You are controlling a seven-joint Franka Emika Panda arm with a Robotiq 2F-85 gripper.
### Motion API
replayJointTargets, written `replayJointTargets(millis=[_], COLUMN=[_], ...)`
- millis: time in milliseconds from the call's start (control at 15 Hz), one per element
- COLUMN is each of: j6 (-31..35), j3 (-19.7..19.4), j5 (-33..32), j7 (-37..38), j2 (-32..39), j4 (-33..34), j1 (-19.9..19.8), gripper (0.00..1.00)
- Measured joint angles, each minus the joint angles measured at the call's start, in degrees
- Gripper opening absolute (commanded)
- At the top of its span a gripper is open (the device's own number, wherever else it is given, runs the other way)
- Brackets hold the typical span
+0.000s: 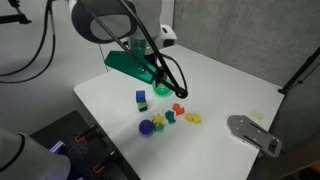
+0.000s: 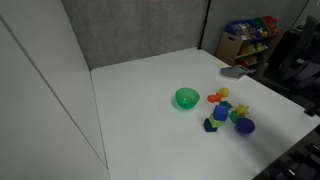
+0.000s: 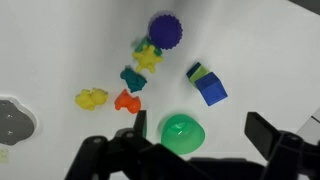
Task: Remove the blue block from the stack and put it in the green bowl
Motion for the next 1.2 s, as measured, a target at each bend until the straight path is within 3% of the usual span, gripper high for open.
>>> replayJointTargets(millis=[667, 1200], j6=[0.64, 5.75], j3=[2.72, 5.82], j5=[0.0, 0.0], j7=[0.64, 5.26], j2=[1.67, 11.78], j4=[0.42, 3.43], j1=[-1.86, -2.96], gripper=[1.0, 1.0])
